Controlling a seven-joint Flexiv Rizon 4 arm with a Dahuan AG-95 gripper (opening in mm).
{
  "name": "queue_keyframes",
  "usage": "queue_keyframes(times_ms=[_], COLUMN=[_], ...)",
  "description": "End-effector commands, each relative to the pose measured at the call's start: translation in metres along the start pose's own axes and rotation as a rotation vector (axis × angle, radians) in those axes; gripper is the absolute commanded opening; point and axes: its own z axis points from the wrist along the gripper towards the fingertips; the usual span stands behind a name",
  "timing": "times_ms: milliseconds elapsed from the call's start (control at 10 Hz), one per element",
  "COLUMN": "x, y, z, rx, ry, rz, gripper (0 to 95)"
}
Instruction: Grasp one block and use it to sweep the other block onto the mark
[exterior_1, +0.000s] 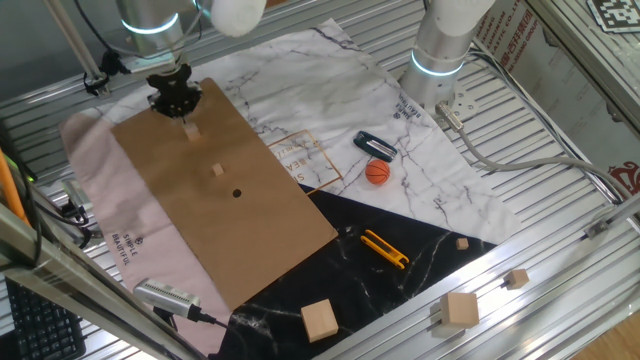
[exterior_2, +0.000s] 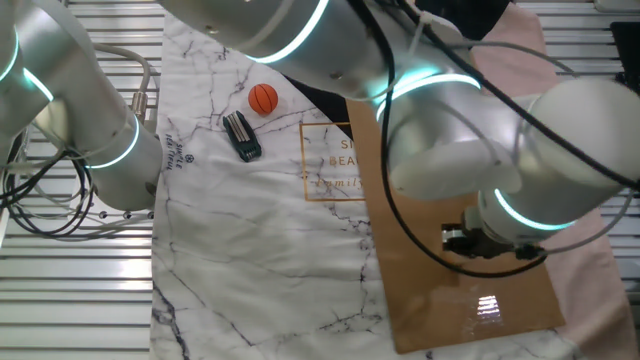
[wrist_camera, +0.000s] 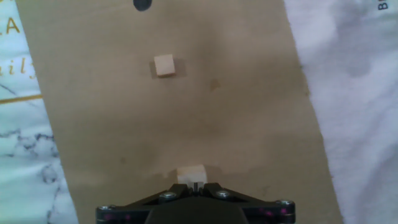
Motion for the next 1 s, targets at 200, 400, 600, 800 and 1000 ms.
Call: queue_keyframes(times_ms=[200,400,600,800,1000], x=[-0.002,-0.001,0.000,0.000,0.000], y=[-0.002,0.002,0.010,0.012,0.012], z=[0.002,0.004,0.008,0.009,0.009], rx=[-0.032,-0.050,-0.050,-0.050,-0.049], ry=[-0.024,-0.006,0.002,0.009,0.017], rz=[-0.104,-0.091,-0.073,-0.069,-0.056], gripper=[0.0,0.0,0.0,0.0,0.0])
